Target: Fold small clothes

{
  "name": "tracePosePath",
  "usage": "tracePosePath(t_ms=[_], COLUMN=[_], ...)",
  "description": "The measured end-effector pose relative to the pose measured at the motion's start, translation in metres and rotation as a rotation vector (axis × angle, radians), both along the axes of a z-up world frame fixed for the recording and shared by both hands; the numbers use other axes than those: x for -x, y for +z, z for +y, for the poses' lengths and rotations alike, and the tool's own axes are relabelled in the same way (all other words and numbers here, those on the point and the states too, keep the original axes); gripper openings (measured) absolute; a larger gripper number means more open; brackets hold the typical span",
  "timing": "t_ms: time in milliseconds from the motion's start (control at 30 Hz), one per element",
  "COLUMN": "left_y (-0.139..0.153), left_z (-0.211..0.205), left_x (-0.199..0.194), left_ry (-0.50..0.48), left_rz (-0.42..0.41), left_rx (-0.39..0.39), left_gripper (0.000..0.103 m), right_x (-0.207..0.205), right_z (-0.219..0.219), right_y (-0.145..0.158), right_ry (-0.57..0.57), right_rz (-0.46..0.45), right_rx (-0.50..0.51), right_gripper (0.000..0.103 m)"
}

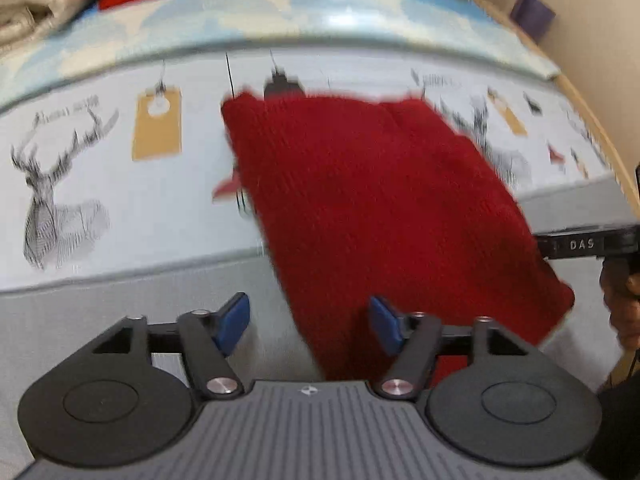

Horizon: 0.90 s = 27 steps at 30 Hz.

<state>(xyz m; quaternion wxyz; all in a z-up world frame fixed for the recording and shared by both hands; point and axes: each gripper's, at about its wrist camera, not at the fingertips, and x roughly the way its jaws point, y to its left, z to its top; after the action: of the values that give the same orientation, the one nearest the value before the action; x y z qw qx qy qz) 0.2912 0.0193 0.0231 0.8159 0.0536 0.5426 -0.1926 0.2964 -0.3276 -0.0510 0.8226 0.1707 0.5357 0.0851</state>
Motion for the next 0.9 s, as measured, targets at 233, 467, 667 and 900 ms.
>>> tracePosePath(t_ms=[233, 467, 667, 900], left_y=[-0.048, -0.041, -0.032, -0.02], left_z=[-0.011, -0.019, -0.021, -0.021], left_x=[0.007, 0.006, 0.006, 0.013], left_ry=[-0.064, -0.06, -0.051, -0.085], left_rz=[0.157, 0.158, 0.106, 0.016], left_rx=[-0.003, 0.094, 0.013, -0.01], left_gripper=[0.068, 0.033, 0.049, 0.049], right_x=[0.004, 0.002, 0.003, 0.011], right_z=[-0.006, -0.009, -0.014, -0.029], right_y=[-0.023, -0.01, -0.006, 0.001], right_ry=[0.028, -0.019, -0.042, -0.062], right_rz=[0.117, 0.036, 0.022, -0.015], right_rx=[-0.023, -0.035, -0.01, -0.006], right_gripper=[0.065, 0.018, 0.014, 0.034])
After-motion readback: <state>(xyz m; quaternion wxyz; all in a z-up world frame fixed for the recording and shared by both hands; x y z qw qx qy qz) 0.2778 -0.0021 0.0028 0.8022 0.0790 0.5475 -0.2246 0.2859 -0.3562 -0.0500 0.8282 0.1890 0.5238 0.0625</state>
